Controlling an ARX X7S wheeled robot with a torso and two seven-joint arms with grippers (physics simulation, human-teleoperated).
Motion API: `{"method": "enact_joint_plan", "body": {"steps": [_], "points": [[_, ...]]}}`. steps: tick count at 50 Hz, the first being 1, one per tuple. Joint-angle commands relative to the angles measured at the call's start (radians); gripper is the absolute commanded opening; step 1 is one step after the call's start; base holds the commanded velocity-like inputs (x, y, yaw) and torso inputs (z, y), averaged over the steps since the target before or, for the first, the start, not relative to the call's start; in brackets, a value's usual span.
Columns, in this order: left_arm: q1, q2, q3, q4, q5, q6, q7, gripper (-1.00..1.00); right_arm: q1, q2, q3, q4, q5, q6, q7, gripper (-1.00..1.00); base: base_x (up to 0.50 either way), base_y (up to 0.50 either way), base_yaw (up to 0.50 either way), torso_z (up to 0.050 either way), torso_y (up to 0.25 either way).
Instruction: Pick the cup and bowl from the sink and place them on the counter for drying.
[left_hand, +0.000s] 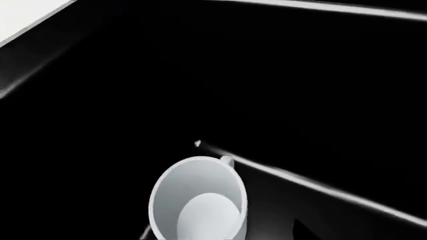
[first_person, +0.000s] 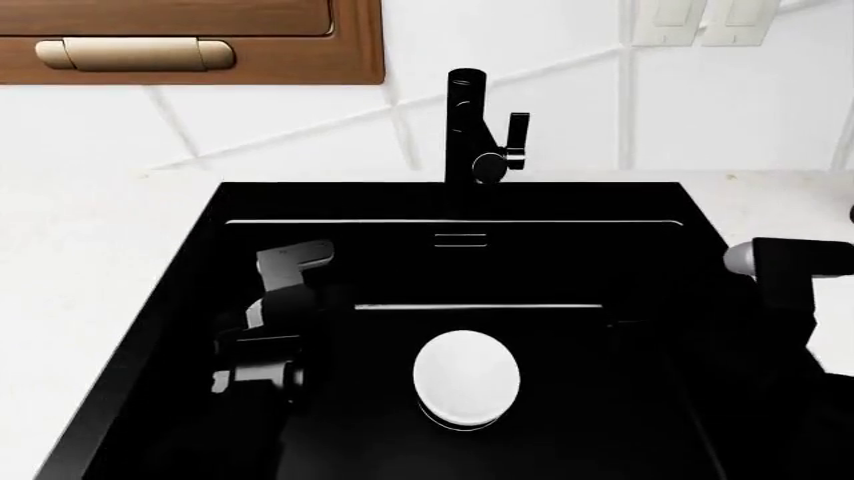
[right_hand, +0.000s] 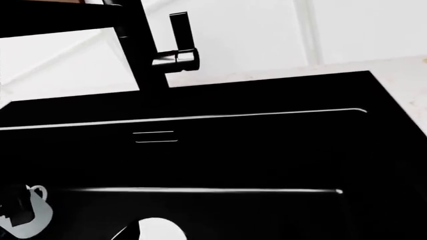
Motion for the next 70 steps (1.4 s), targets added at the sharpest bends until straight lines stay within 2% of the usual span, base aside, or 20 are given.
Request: {"method": "enact_joint_plan", "body": {"steps": [1, 10, 15, 17, 19, 20, 26, 28, 39, 44, 59, 70], "points": [[-0.034, 0.001, -0.130, -0.116, 0.114, 0.067, 0.009, 1.00, 0.000, -0.005, -0.012, 0.013, -0.010, -0.013, -0.010, 1.00, 0.00, 0.00, 0.00, 0.000, 0.000], [-0.028, 0.008, -0.199, -0.116, 0.178, 0.059, 0.024, 1.00, -0.011, -0.005, -0.012, 0.012, -0.007, -0.018, -0.010, 1.00, 0.00, 0.00, 0.00, 0.000, 0.000], [-0.015, 0.008, -0.141, -0.116, 0.125, 0.084, 0.062, 1.00, -0.015, -0.005, -0.013, 0.012, -0.007, -0.020, -0.009, 1.00, 0.00, 0.00, 0.00, 0.000, 0.000], [-0.012, 0.008, -0.143, -0.116, 0.104, 0.145, 0.110, 1.00, -0.016, -0.008, -0.020, 0.015, -0.012, -0.023, -0.012, 1.00, 0.00, 0.00, 0.00, 0.000, 0.000], [-0.008, 0.008, -0.082, -0.116, 0.108, 0.190, 0.155, 1.00, -0.015, -0.010, -0.025, 0.018, -0.015, -0.024, -0.014, 1.00, 0.00, 0.00, 0.00, 0.000, 0.000], [-0.004, 0.008, -0.116, -0.116, 0.098, 0.186, 0.198, 1.00, -0.013, -0.011, -0.026, 0.021, -0.016, -0.026, -0.016, 1.00, 0.00, 0.00, 0.00, 0.000, 0.000], [0.007, 0.007, -0.209, -0.116, 0.258, 0.219, 0.180, 1.00, -0.007, -0.017, -0.043, 0.037, -0.030, -0.034, -0.028, 1.00, 0.00, 0.00, 0.00, 0.000, 0.000], [0.005, 0.008, -0.261, -0.116, 0.252, 0.206, 0.198, 1.00, -0.002, -0.019, -0.051, 0.045, -0.038, -0.038, -0.034, 1.00, 0.00, 0.00, 0.00, 0.000, 0.000], [0.009, 0.007, -0.396, -0.116, 0.394, 0.210, 0.163, 1.00, -0.007, -0.025, -0.060, 0.051, -0.043, -0.048, -0.038, 1.00, 0.00, 0.00, 0.00, 0.000, 0.000], [0.010, 0.007, -0.402, -0.116, 0.427, 0.229, 0.131, 1.00, -0.014, -0.026, -0.060, 0.051, -0.044, -0.056, -0.042, 1.00, 0.00, 0.00, 0.00, 0.000, 0.000], [0.020, 0.008, -0.250, -0.116, 0.294, 0.211, 0.154, 1.00, -0.021, -0.032, -0.071, 0.063, -0.053, -0.072, -0.053, 1.00, 0.00, 0.00, 0.00, 0.000, -0.020], [0.024, 0.008, -0.368, -0.116, 0.387, 0.207, 0.179, 1.00, -0.012, -0.034, -0.082, 0.069, -0.055, -0.073, -0.054, 1.00, 0.00, 0.00, 0.00, 0.000, -0.107]]}}
